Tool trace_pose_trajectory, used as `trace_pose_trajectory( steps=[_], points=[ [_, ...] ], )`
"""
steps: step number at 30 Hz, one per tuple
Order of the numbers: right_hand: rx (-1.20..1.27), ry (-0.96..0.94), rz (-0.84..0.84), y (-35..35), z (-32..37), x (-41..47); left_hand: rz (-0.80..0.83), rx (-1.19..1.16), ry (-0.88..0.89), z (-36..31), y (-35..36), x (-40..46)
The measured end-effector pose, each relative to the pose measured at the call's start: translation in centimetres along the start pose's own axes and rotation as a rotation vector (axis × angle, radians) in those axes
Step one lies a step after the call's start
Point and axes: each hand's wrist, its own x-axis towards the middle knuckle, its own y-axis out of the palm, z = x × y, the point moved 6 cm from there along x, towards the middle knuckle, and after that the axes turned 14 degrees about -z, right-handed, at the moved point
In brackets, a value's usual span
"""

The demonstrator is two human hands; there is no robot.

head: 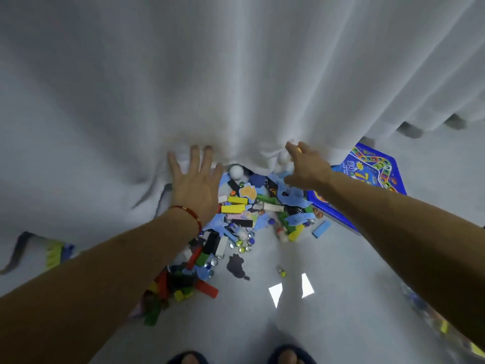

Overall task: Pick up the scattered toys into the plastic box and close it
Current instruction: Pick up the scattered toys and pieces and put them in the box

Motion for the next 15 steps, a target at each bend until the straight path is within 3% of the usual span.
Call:
trace_pose_trajectory(
  steps=[4,10,15],
  points=[
    [-0.007,-0.104,-0.104,0.6,-0.1,2.5,-0.050,-0.185,-0.033,-2.6,2.6,0.1],
    [0.038,-0.043,-0.063,3.3,0.0,4.0,0.021,-0.663,-0.114,-5.0,5.7,2.7],
    [-0.076,-0.095,-0.099,5.1,1.3,4.1,-0.057,-0.718,-0.088,-5.8,6.2,5.0]
  ],
)
